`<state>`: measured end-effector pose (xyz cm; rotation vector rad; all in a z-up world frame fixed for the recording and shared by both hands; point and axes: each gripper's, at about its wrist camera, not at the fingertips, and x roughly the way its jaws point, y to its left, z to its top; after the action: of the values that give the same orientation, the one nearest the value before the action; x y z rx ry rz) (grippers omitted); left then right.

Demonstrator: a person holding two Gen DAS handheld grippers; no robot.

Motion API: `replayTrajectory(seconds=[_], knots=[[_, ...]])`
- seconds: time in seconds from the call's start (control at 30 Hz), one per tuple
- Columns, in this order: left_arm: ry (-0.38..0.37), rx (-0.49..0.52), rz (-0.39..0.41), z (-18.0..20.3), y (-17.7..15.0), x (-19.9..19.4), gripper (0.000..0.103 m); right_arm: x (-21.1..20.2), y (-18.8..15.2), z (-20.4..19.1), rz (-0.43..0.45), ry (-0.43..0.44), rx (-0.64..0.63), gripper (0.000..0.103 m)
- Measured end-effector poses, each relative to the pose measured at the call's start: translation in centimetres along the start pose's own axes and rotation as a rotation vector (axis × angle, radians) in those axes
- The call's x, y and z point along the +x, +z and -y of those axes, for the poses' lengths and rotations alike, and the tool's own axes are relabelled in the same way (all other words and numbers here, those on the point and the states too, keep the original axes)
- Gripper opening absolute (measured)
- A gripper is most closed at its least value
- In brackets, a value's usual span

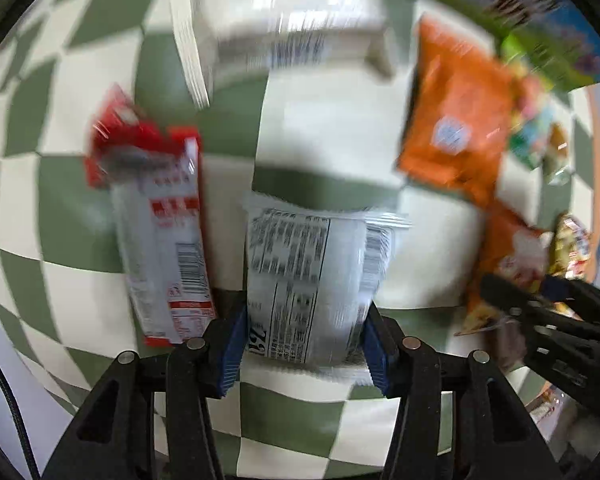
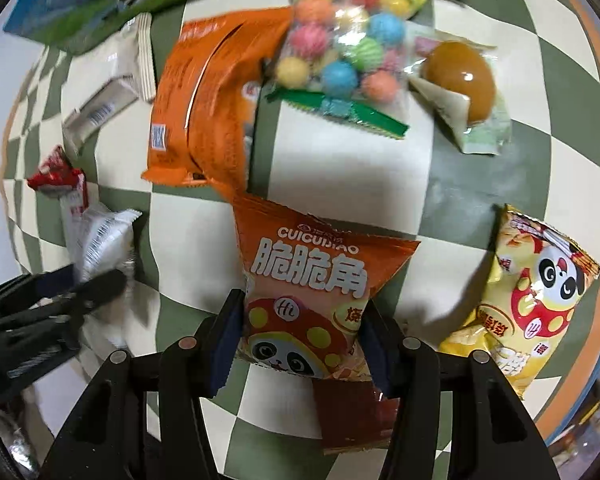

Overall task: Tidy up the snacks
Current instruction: 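Grasp the white wrapped pastry with the left tool while the right tool grasps the orange panda bag, then carry both snacks into the box and open both tools to drop them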

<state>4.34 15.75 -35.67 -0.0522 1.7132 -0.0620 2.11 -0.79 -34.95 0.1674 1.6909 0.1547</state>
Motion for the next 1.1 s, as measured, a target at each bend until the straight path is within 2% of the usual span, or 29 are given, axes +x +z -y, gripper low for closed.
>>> replayTrajectory(seconds=[0.07,0.2,0.27,0.37,0.43,0.47,0.5,0.6,0.67,0.87,1.0,1.1], knots=[[-0.006,-0.007,-0.018,-0.1,0.3,1.2,0.054,0.2,0.0,0.0,-0.011,0.024,0.027,0.072],[0.002,0.001,-0.018,0.1,0.9,1.8,0.056,-0.4,-0.3,0.5,0.020,0.009,0.064,0.073],[0.004,0.001,-0.009,-0.3,1.7,0.9,0.056,-1.2,0.6,1.6,0.029,0.016,0.088,0.073],[0.007,-0.006,0.020,0.3,1.6,0.6,0.055,-1.3,0.5,2.1,0.035,0.024,0.134,0.073],[0.017,-0.007,0.039,-0.5,1.0,-0.2,0.052,-1.0,0.4,2.0,0.037,0.012,0.150,0.073],[0.027,-0.005,0.044,0.7,0.8,-0.7,0.050,-1.1,-0.3,2.4,0.039,-0.001,0.152,0.071],[0.034,-0.004,0.048,0.9,0.5,-0.9,0.049,-0.7,-0.4,2.3,0.041,-0.017,0.154,0.059],[0.046,-0.009,0.073,1.7,-0.7,-2.0,0.048,-0.4,-0.9,1.8,0.068,-0.044,0.157,0.053],[0.042,-0.010,0.087,0.7,-1.1,-3.5,0.048,-0.9,-1.2,1.8,0.084,-0.035,0.158,0.048],[-0.015,-0.004,0.143,1.0,-2.7,-8.1,0.048,-3.8,-2.5,2.3,0.127,0.027,0.177,0.047],[-0.080,0.009,0.204,1.4,-2.8,-12.9,0.048,-7.6,-2.3,2.7,0.175,0.107,0.192,0.047],[-0.138,0.015,0.261,1.9,-1.8,-17.3,0.048,-11.8,-1.3,2.7,0.244,0.163,0.181,0.047]])
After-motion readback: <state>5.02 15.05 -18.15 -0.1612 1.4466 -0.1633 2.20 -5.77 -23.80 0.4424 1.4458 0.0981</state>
